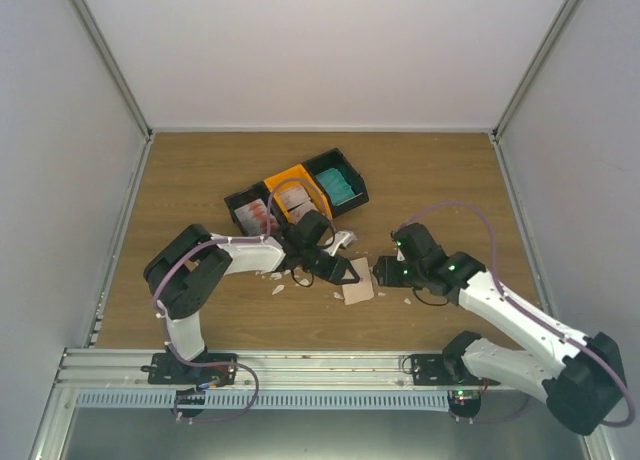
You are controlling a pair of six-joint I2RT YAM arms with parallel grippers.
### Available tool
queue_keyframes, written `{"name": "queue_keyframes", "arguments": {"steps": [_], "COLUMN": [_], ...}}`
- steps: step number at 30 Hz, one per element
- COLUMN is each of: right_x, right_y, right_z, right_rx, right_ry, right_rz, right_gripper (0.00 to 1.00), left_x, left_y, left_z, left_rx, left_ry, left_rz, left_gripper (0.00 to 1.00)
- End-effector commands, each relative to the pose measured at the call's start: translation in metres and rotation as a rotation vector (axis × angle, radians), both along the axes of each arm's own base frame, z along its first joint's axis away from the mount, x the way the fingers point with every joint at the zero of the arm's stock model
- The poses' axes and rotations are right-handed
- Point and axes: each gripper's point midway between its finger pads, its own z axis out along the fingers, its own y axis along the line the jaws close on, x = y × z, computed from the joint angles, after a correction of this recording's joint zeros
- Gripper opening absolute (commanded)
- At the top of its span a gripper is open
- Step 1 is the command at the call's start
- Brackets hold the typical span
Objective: Put the credit cards into the card holder
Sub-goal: Close the card holder at the center of the board.
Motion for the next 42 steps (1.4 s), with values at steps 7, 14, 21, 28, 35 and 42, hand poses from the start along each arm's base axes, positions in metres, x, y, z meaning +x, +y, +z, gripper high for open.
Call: {"name": "queue_keyframes", "arguments": {"steps": [7,14,21,28,35,42], "right_x": [0.007,0.021,0.023,0.022,0.026,0.029], "right_y": [0.011,0.021,0.032,0.035,0.033,0.035], "right_z": [-0.027,-0.033,-0.039,-0.05,-0.057,-0.054], "right_rx": [-0.026,-0.065,-0.104,-0.22,-0.252,-0.235], "right_ry": [0.035,-0.005,-0.012,-0.005,0.002,0.009], "right_rz": [0.059,0.112,0.171,0.177,0.138,0.105], "right_gripper": [0.58,0.52,0.49,0.47,0.23,0.06], "left_x": [0.036,0.056,0.046,0.041,0.04,0.031], "left_y": [0.034,0.069,0.086,0.118,0.148,0.148], "left_z": [-0.003,0.012,0.065,0.064,0.079,0.086], "left_rx": [0.207,0.274,0.065,0.078,0.085,0.025], "left_ry": [-0.197,-0.317,-0.381,-0.394,-0.474,-0.477], "left_rz": [0.157,0.346,0.502,0.639,0.734,0.713], "left_gripper": [0.59,0.71,0.75,0.94,0.99,0.99]}}
